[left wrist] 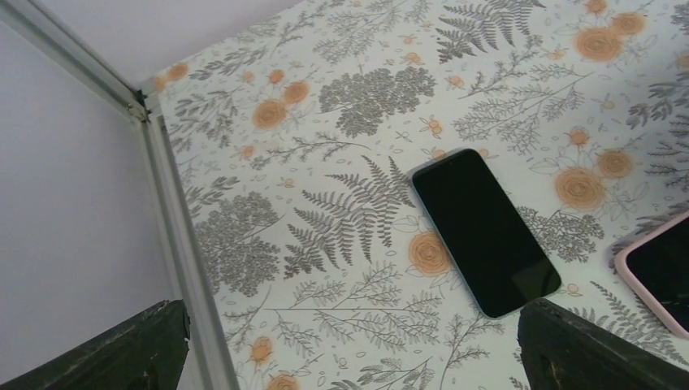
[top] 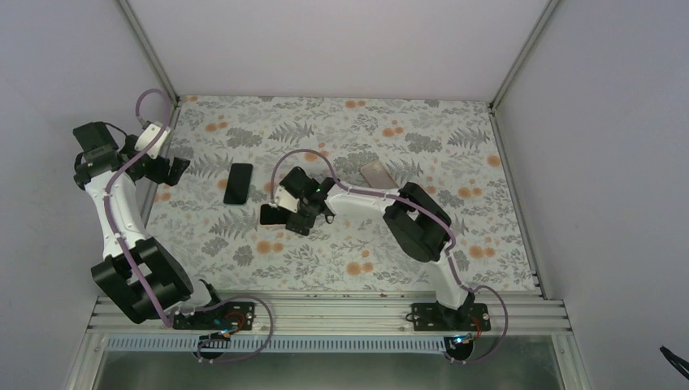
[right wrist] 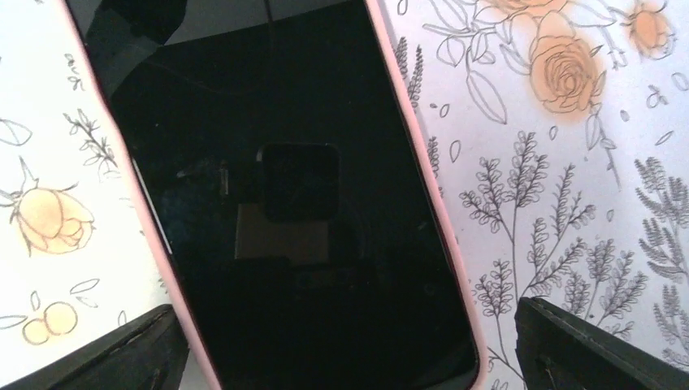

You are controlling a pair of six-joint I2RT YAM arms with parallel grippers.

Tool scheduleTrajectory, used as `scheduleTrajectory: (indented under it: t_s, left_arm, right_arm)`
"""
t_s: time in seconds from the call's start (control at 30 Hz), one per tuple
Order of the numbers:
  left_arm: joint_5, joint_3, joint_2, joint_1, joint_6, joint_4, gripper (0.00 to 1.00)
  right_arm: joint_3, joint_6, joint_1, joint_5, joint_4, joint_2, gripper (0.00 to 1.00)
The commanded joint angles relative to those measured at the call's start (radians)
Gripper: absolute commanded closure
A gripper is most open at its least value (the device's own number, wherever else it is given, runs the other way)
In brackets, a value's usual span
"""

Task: Take the phone out of the phone case
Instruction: Pick up the phone at the center of the board.

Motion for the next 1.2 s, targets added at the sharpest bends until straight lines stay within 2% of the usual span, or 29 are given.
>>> scheduleTrajectory:
  t_s: [0.0, 0.27, 0.43, 0.63, 0.87, 1.17]
  left_arm:
    - [0.067, -0.017, -0.001, 0.008, 0.038, -0.02, 0.0]
    - [0.078, -0.034, -0.009, 0.01, 0.058, -0.036, 0.0]
    - [0.08, -0.057, -0.02, 0.013, 0.075, -0.039, 0.0]
    - [0.098, -0.069, -0.02, 0.021, 0.084, -0.038, 0.0]
    - [0.119, -0.073, -0.013, 0.033, 0.095, -0.04, 0.0]
    - [0.139, -0.086, 0.002, 0.039, 0.1, -0.038, 0.0]
  right_arm:
    - [0.019, -0.053, -0.003, -0.115, -0.071, -0.015, 0.0]
    - [0.06, -0.177, -0.009, -0.204, -0.123, 0.019, 0.0]
    - [0.141, -0.214, -0.024, -0.24, -0.195, 0.076, 0.0]
    - [0.14, -0.24, -0.038, -0.236, -0.157, 0.059, 0.0]
    - [0.096, -0.358, -0.055, -0.299, -0.13, -0.012, 0.0]
    - [0.202, -0.378, -0.096, -0.314, -0.18, 0.068, 0.0]
